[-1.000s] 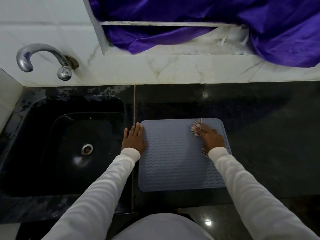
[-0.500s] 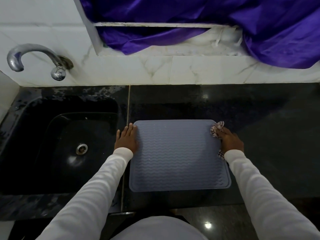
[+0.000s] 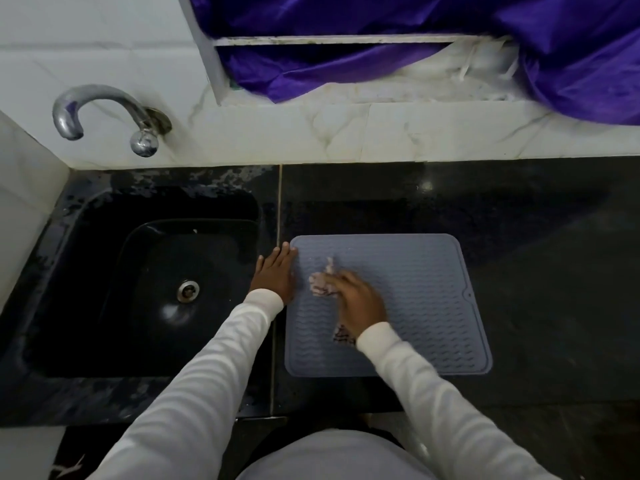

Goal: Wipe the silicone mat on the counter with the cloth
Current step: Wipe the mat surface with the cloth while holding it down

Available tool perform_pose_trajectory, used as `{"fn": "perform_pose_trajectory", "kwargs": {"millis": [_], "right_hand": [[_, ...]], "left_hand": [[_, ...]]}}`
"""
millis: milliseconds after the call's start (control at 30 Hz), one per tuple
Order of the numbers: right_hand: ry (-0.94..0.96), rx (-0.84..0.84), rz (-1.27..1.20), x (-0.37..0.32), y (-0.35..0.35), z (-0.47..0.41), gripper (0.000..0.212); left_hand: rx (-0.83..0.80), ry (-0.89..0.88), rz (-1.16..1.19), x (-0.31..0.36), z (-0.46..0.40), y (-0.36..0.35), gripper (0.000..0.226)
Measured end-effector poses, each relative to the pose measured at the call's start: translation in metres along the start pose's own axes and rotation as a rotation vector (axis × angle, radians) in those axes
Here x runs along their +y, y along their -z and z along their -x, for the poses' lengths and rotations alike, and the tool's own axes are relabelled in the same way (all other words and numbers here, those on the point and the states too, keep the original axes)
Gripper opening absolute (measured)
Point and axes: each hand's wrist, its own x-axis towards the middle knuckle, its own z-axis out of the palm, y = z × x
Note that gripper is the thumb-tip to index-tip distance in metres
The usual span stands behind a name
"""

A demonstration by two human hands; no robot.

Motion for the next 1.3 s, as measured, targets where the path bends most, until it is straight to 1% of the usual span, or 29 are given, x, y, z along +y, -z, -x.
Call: {"fn": "perform_pose_trajectory", "kwargs": {"millis": [100,200,300,333,467,567,667,800,900,1100,1167,1267,1300], "right_hand": [[0.046,-0.136,0.075,-0.026,-0.035,-0.009,0.05],[0.019,-0.267,0.16,-0.023,-0.049,-0.014,0.065],[0.088,-0.326,0.374,-0.011,-0.048,-0.012,0.092],[0.098,-0.331,0.422,-0.007,-0.046,-0.013,0.097],[0.081,-0.381,0.527,0.008,-0.028,-0.013,0.107],[0.017,-0.389,0.539,0.024,-0.01,-0.01,0.103],[-0.023,-0.38,0.559,0.041,0.004,-0.004,0.094],[-0.077,-0.371,0.572,0.062,0.022,0.004,0.095],[-0.121,-0.351,0.568,0.082,0.039,0.012,0.09],[-0.246,-0.302,0.547,0.137,0.078,0.031,0.089],[-0.3,-0.289,0.519,0.15,0.091,0.035,0.079],[-0.435,-0.231,0.403,0.174,0.112,0.042,0.051],[-0.436,-0.198,0.417,0.183,0.118,0.045,0.047]], "left_hand": [[-0.006,-0.022,-0.015,-0.004,0.0,-0.001,0.066],[0.009,-0.035,-0.03,-0.005,0.002,-0.003,0.066],[0.029,-0.044,-0.05,-0.006,0.003,-0.006,0.066],[0.039,-0.048,-0.056,-0.007,0.004,-0.007,0.065],[0.102,-0.05,-0.048,-0.004,0.007,-0.008,0.064],[0.119,-0.05,-0.051,-0.002,0.007,-0.008,0.065],[0.124,-0.048,-0.06,0.0,0.008,-0.008,0.065],[0.132,-0.047,-0.071,0.002,0.01,-0.007,0.065],[0.136,-0.048,-0.066,0.003,0.01,-0.008,0.065],[0.139,-0.025,-0.078,0.008,0.01,-0.01,0.066],[0.137,-0.015,-0.083,0.01,0.009,-0.01,0.066],[0.133,0.003,-0.098,0.011,0.008,-0.012,0.067],[0.13,0.009,-0.103,0.012,0.008,-0.013,0.067]]}}
